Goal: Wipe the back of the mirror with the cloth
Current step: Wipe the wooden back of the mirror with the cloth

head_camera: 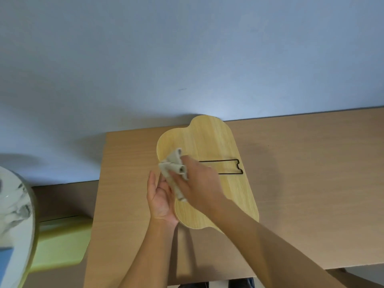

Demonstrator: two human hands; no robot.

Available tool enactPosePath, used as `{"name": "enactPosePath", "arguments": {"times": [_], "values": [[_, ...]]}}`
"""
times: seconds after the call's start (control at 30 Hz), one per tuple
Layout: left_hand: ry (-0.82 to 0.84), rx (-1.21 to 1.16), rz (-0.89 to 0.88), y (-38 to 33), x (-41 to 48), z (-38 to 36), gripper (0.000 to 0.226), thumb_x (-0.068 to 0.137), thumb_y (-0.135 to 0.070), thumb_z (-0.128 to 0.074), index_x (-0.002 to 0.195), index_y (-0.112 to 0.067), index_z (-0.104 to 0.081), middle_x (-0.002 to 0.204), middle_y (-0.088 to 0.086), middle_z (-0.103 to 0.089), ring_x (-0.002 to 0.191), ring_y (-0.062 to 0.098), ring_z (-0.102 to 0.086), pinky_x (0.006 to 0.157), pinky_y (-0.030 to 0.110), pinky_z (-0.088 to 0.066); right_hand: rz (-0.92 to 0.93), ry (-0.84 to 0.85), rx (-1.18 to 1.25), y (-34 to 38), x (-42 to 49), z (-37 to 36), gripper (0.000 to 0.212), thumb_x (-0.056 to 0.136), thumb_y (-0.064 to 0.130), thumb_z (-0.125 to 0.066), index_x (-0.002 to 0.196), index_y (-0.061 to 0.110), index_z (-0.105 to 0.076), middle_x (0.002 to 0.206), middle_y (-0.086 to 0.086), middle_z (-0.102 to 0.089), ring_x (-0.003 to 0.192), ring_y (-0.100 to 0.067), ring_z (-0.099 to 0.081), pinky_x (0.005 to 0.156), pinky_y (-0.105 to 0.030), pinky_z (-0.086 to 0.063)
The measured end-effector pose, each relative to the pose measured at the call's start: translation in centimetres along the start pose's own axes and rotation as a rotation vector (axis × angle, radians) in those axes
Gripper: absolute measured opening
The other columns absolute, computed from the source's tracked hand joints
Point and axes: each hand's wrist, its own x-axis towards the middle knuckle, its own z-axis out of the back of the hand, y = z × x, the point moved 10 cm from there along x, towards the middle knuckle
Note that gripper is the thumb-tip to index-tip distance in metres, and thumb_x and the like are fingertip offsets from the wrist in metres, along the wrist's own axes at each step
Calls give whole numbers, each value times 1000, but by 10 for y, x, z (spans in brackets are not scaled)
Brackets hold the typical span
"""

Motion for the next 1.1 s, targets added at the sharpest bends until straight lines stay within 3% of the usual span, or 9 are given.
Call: {"name": "enactPosePath", "arguments": {"times": [0.1, 0.27, 0.5, 0.63, 0.7, 0.8, 0.93, 1.0, 1.1], "values": [[-10, -28, 9, -1, 2, 4, 66, 80, -65, -72, 128, -19, -76, 124, 10, -77, 116, 29, -72, 99, 47, -56, 80, 91, -142, 12, 26, -25, 35, 105, 52, -45, 114, 19, -55, 93, 1, -69, 73, -24, -69, 60, -42, -56], [-46, 72, 6, -4, 6, 13, 77, 76, -68, -73, 135, -18, -72, 139, 10, -70, 125, 30, -67, 111, 51, -45, 90, 101, -116, -28, 58, -23, 35, 105, 56, -44, 110, 25, -59, 88, 10, -67, 71, -14, -67, 57, -31, -49], [-69, 130, 15, -10, 9, 24, 74, 77, -68, -69, 130, -18, -75, 137, 12, -71, 120, 28, -71, 110, 49, -43, -211, 102, -15, -101, 119, -24, 29, 102, 54, -45, 79, 38, -42, 68, 14, -59, 65, -13, -66, 50, -27, -37], [-95, 150, 35, -12, 11, 26, 75, 76, -71, -67, 131, -20, -75, 139, 12, -70, 123, 28, -69, 110, 50, -44, -397, -66, -41, -144, 133, 16, 21, 104, 46, -49, 107, 25, -49, 85, 3, -62, 88, -32, -69, 54, -31, -33], [-99, 147, 41, -12, 12, 26, 75, 79, -71, -62, 133, -19, -73, 140, 12, -69, 124, 29, -69, 110, 50, -43, -285, -111, 18, -120, 133, 23, 37, 104, 50, -49, 127, 21, -53, 91, -2, -70, 86, -32, -71, 58, -32, -42], [-89, 144, 41, -13, 10, 20, 78, 79, -69, -66, 138, -17, -69, 135, 13, -71, 120, 30, -69, 108, 50, -45, 42, 82, 148, -36, 121, -11, 45, 99, 62, -46, 129, 29, -54, 93, 4, -75, 76, -16, -69, 65, -35, -55], [-17, 97, 24, -13, 6, 9, 61, 84, -48, -79, 135, -16, -70, 127, 12, -74, 114, 29, -71, 98, 47, -54, 204, 275, 115, 10, 108, -54, 32, 103, 57, -48, 115, 28, -56, 91, 10, -69, 75, -12, -67, 65, -35, -55], [39, 107, 16, -15, 7, 8, 51, 92, -28, -71, 141, -18, -66, 126, 10, -74, 113, 29, -71, 94, 47, -57, 126, 269, 149, -13, 119, -55, 26, 104, 54, -50, 102, 28, -55, 80, 13, -64, 70, -9, -64, 63, -33, -50], [87, 202, 23, -15, 12, 9, 73, 78, -5, -71, 148, -22, -58, 135, 13, -68, 118, 36, -66, 91, 54, -56, -73, 160, 150, -78, 133, -42, 28, 104, 50, -51, 100, 23, -56, 79, 6, -67, 73, -20, -68, 63, -37, -52]]}}
